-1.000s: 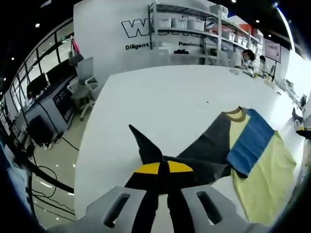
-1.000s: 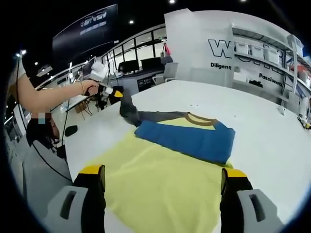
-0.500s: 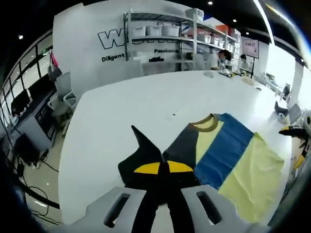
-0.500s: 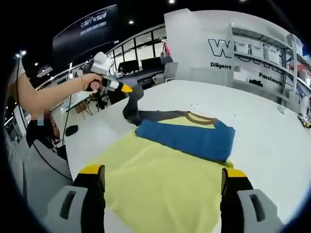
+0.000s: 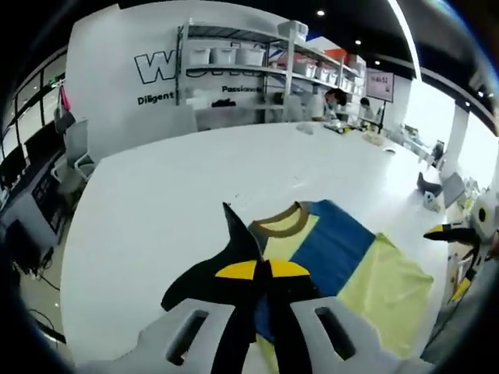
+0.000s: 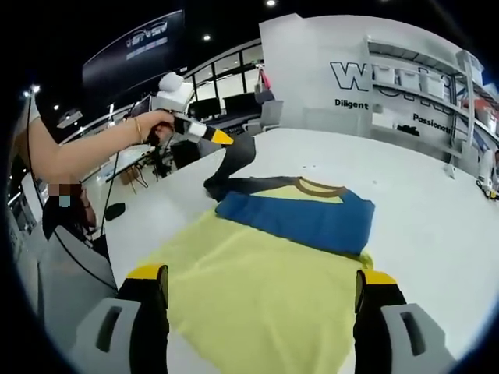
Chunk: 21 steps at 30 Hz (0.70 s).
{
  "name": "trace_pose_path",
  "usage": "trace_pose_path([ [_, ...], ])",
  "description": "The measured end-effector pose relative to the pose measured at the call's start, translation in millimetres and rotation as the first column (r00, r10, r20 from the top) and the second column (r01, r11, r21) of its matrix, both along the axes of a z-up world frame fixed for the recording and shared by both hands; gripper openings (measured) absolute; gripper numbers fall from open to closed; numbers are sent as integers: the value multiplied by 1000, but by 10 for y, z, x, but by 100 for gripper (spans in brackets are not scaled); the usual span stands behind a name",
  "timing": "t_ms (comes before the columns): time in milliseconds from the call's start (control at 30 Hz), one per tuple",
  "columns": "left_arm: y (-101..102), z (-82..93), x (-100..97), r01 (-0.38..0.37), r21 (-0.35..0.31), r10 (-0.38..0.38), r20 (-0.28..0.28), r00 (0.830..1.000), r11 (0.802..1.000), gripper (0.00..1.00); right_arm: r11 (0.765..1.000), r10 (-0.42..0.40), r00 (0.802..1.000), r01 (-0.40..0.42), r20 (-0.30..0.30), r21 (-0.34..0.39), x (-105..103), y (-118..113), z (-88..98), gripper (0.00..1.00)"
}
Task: Fold the garment on the visible template until the final outline fits inside the template.
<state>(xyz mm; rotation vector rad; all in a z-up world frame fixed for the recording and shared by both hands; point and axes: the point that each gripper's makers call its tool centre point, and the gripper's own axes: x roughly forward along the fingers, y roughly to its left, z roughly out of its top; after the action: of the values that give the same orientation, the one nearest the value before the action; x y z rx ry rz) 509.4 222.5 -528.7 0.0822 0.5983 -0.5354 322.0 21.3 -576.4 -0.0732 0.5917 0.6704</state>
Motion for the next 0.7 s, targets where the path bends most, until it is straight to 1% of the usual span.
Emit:
trace_pose_path([
  [133,-165,11,37,7,-17,-7,-3,1000,1000,7,1000,2,1000,-2,0,-1,-7,-6,-3,99],
  [200,-282,-6,39,19,-29,-19,-7,1000,999,7,1000,-1,1000,1,-2,2,-8,-12,-5,99],
  [300,-360,-28,32,25,-33,-25,-13,1000,999,7,1000,-2,1000,2,-2,1,-13,-24,-9,99],
  [400,-576,-67,3,32,-61,-34,-27,999,998,7,1000,-4,1000,4,-7,3,-28,-44,-26,99],
  [533,-710,-69,9,19,-79,-21,-30,999,997,7,1000,1,1000,-1,-13,2,-49,-42,-43,99],
  [600,-815,-69,13,12,-96,-16,-39,999,995,7,1000,2,1000,-2,-17,2,-52,-40,-50,99],
  [700,-936,-61,14,3,-114,-7,-34,999,993,7,1000,1,1000,-1,-16,3,-49,-49,-57,99],
])
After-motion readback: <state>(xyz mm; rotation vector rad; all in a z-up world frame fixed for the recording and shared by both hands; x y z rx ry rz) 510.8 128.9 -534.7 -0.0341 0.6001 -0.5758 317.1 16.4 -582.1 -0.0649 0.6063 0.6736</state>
